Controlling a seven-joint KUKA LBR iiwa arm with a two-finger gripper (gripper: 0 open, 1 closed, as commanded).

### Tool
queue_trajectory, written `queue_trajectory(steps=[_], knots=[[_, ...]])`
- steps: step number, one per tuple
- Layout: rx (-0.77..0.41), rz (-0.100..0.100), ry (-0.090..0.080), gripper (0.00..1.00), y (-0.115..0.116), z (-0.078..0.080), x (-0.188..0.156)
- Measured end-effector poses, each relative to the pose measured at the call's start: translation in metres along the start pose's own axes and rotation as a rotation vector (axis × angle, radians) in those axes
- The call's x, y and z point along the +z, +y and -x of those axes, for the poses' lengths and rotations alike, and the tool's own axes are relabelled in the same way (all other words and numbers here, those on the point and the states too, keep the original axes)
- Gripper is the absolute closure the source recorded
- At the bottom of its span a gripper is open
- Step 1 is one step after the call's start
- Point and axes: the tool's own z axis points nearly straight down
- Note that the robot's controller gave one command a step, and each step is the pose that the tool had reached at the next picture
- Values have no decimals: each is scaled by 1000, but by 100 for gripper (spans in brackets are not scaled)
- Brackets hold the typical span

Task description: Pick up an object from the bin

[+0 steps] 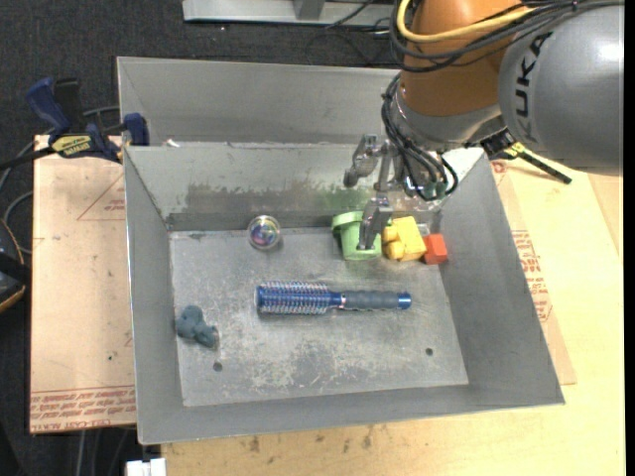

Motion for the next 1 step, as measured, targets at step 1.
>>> queue_trajectory(steps=[1], knots=[[-41, 0, 2, 0, -9, -25, 139]])
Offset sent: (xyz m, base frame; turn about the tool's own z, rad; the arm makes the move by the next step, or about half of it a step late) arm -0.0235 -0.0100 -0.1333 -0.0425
